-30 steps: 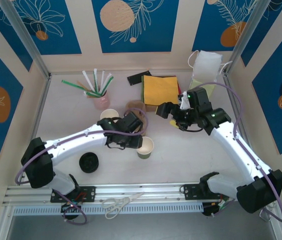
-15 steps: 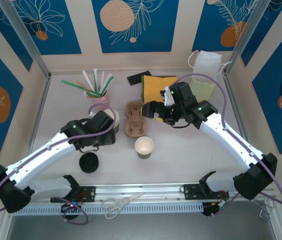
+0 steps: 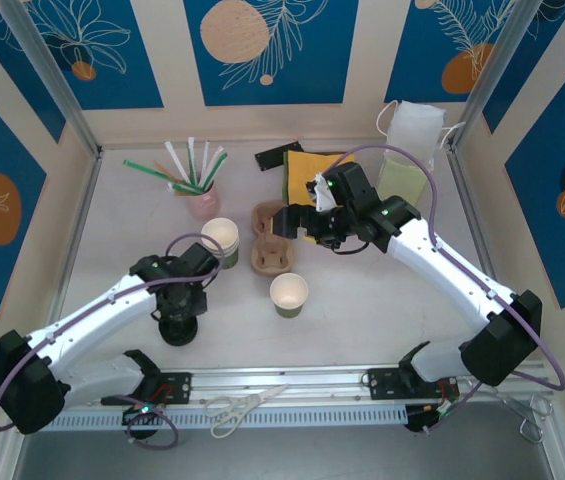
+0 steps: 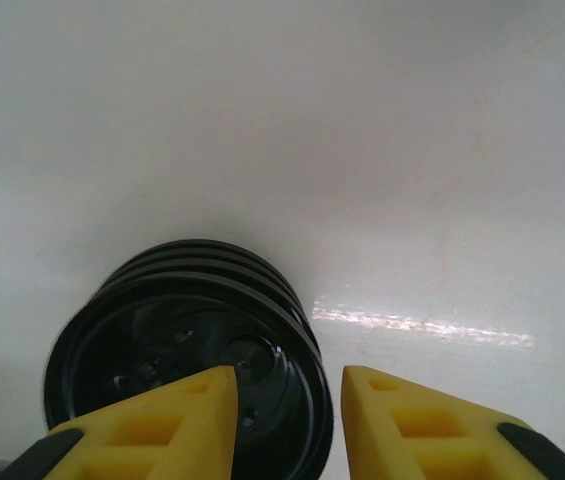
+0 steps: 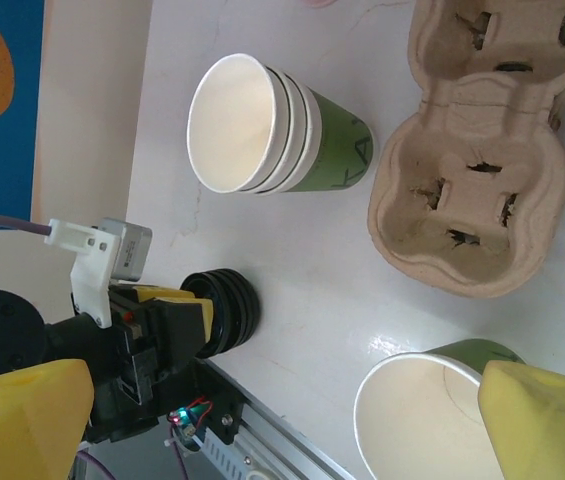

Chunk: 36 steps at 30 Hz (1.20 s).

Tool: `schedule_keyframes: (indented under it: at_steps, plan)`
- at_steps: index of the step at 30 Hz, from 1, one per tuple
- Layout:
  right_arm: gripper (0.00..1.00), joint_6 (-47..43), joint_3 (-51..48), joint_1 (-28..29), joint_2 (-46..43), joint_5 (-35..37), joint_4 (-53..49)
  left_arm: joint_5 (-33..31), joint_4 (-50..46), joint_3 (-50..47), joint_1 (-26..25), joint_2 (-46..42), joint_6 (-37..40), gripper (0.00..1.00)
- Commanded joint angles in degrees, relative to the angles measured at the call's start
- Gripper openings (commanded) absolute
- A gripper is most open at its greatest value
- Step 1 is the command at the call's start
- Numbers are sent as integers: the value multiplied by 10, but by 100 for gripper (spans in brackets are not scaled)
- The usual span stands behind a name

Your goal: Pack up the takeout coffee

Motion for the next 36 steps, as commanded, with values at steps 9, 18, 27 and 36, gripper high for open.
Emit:
schedule_keyframes:
  at_steps: [9,18,27,36]
  plan:
    - [99,-8,11,3,9,-2,-3,54,40,-40,3,21,-6,29]
    - [99,-7,13,1,14,-1,-3,53,39,-41,3,45,5,19]
    - [99,-8,25,0,22,-2,-6,31,-3,-12,3,38,11,7]
    - [99,-16,34,-6,19,-2,-10,19,-65,71,10,4,14,0]
